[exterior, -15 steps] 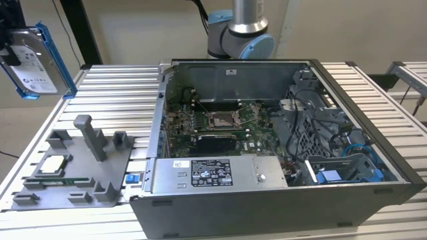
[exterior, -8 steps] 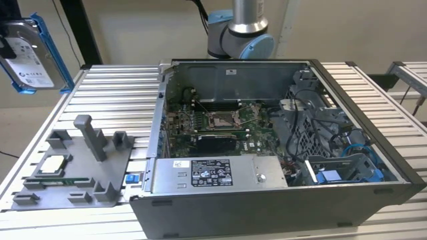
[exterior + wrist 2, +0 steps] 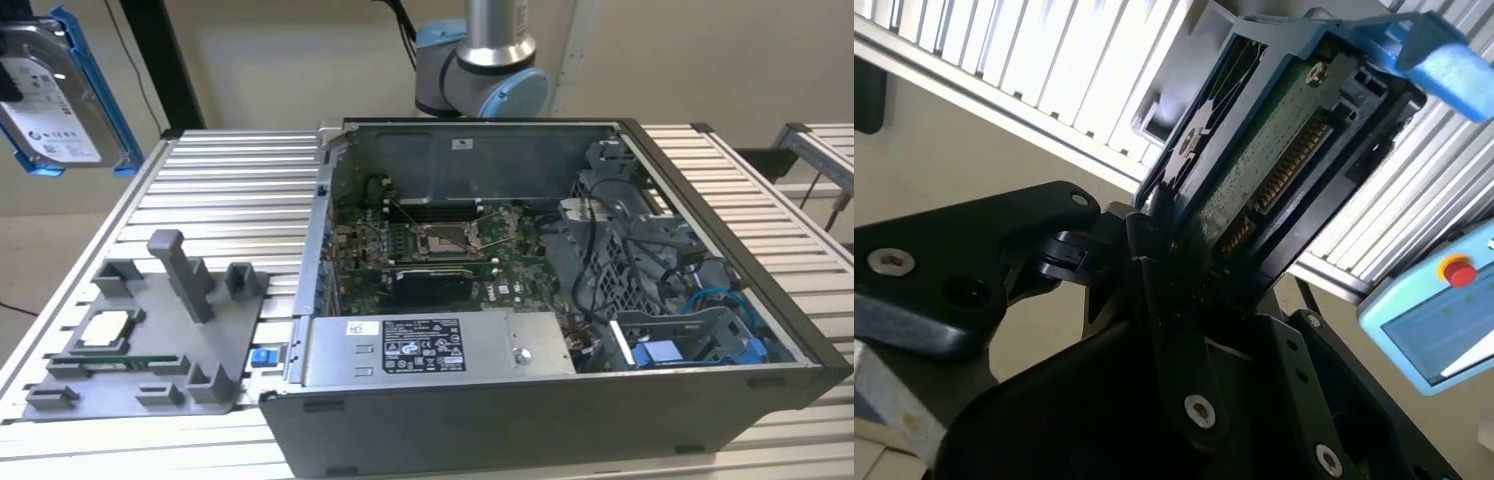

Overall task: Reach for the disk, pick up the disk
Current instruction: 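Pick up the disk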

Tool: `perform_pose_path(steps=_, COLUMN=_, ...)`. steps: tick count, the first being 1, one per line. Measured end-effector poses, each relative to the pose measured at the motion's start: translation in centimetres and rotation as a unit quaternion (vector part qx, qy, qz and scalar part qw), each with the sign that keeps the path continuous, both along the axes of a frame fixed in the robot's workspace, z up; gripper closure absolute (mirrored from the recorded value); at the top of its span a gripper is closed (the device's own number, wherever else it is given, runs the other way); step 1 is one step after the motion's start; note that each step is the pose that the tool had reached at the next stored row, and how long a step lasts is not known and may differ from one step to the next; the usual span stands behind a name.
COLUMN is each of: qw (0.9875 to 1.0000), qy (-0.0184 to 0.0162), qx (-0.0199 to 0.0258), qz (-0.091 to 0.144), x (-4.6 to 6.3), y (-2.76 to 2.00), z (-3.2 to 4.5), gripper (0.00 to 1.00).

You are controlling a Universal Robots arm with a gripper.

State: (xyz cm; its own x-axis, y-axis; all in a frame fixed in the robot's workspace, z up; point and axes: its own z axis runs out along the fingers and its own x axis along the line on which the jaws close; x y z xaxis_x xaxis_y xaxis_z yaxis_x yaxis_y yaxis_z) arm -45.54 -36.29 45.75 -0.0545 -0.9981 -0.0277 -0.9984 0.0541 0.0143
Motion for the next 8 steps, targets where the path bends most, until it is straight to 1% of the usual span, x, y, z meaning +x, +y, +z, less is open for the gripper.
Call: perform_pose_path(steps=8, qw=1.0, qy=0.0, qx=0.0, qz=0.0, x=0.0, y=0.0, z=1.48, gripper=1.0)
